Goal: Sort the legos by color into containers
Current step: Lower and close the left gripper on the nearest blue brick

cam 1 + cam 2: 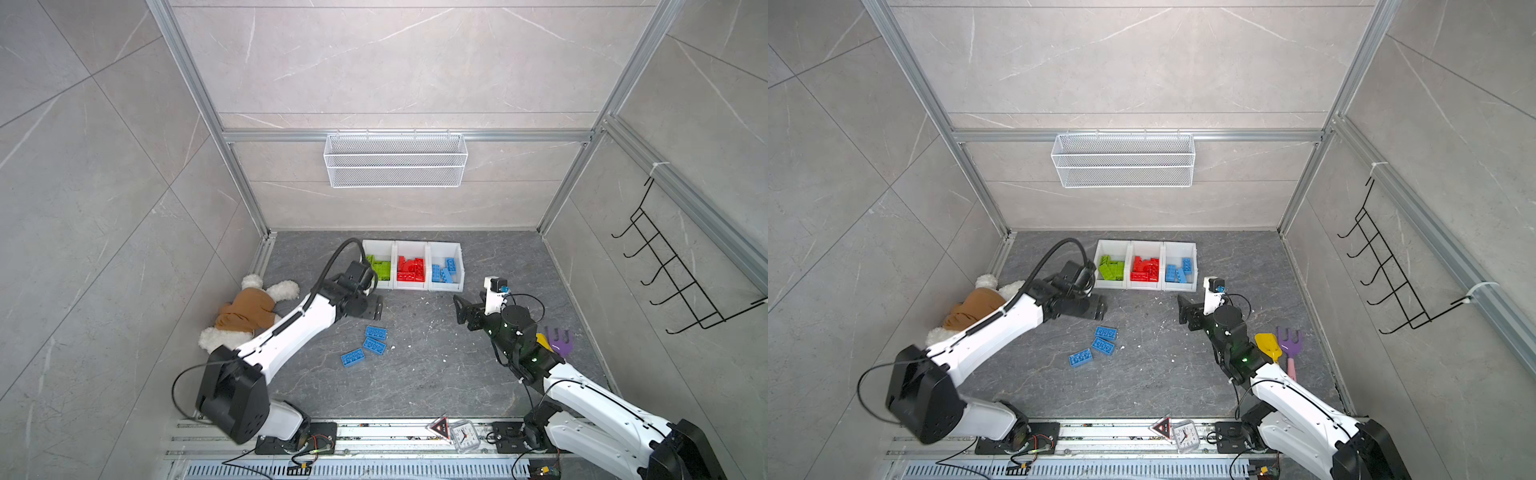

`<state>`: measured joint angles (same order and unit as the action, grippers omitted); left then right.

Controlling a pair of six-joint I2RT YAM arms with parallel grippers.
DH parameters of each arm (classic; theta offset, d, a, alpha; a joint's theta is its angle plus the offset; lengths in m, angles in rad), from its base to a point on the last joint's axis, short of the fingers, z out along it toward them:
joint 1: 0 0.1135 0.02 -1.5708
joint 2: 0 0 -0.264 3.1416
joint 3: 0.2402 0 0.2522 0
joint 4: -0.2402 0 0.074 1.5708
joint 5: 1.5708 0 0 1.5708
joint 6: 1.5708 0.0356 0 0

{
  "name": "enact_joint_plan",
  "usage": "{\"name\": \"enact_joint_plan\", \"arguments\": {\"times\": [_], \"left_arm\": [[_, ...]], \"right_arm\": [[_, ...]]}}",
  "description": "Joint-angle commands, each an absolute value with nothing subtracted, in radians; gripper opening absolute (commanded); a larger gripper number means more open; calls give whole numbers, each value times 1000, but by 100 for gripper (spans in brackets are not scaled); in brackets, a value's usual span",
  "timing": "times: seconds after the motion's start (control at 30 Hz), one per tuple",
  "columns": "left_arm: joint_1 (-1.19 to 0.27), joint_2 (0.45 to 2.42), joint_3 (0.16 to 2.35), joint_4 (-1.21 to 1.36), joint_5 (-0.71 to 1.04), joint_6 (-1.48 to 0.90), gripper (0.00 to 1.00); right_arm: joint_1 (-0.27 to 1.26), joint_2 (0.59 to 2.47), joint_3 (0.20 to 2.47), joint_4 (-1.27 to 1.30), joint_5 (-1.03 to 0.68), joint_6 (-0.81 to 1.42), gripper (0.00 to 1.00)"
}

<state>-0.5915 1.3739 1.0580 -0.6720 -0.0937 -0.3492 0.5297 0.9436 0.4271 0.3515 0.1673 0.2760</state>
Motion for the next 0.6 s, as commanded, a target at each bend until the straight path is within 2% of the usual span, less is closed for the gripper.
{"name": "enact_joint_plan", "arguments": {"times": [0.0, 0.2, 0.57], "left_arm": [[-604, 1281, 931, -676, -56, -463, 82], [-618, 1206, 776, -536, -25, -482, 83], [-646, 1298, 726, -475, -76, -458, 84]], "right_arm": [[529, 952, 460, 336, 156, 272, 90], [530, 975, 465, 341, 156, 270, 90], [530, 980, 466, 340, 156, 267, 90]]}}
